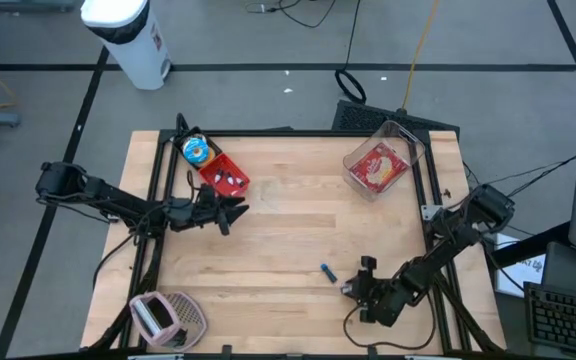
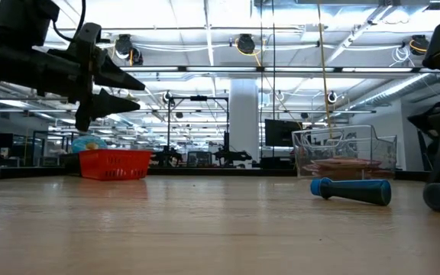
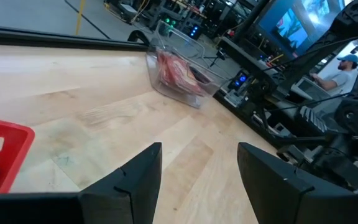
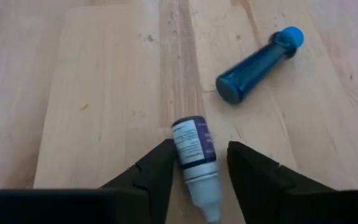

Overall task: Pick & Place Food Item
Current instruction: Put the purple food coloring bottle into the red bin

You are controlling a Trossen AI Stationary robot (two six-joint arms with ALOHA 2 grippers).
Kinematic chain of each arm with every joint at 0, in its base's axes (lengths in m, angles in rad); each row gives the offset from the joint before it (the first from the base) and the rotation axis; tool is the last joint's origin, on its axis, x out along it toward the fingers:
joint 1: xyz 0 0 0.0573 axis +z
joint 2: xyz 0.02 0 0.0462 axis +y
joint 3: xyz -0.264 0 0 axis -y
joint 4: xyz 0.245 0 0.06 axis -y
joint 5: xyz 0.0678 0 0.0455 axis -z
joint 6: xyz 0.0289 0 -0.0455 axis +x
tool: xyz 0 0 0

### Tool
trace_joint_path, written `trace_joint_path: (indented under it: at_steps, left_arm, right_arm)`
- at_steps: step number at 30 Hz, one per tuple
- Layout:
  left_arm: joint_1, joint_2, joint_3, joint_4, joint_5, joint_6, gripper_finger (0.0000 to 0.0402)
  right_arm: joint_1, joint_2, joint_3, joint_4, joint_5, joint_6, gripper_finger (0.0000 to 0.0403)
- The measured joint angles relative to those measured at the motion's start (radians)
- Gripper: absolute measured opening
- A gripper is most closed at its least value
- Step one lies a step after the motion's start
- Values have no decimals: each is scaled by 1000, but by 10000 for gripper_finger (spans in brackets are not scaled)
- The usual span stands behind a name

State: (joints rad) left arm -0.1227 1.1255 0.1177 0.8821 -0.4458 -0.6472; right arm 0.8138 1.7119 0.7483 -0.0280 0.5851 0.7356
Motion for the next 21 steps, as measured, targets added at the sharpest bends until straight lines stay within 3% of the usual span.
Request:
trace_joint_path:
  at_steps: [9, 15, 21]
  left_arm:
    - [-3, 0, 0, -1, 0, -40, 212]
    - [-3, 0, 0, 2, -56, -114, 212]
    - [-23, 0, 1, 2, -48, -185, 212]
  right_arm:
    - [-44, -35, -2, -19, -13, -223, 57]
    - [-89, -144, -3, -37, 109, -406, 60]
    - [-173, -221, -3, -12, 257, -636, 81]
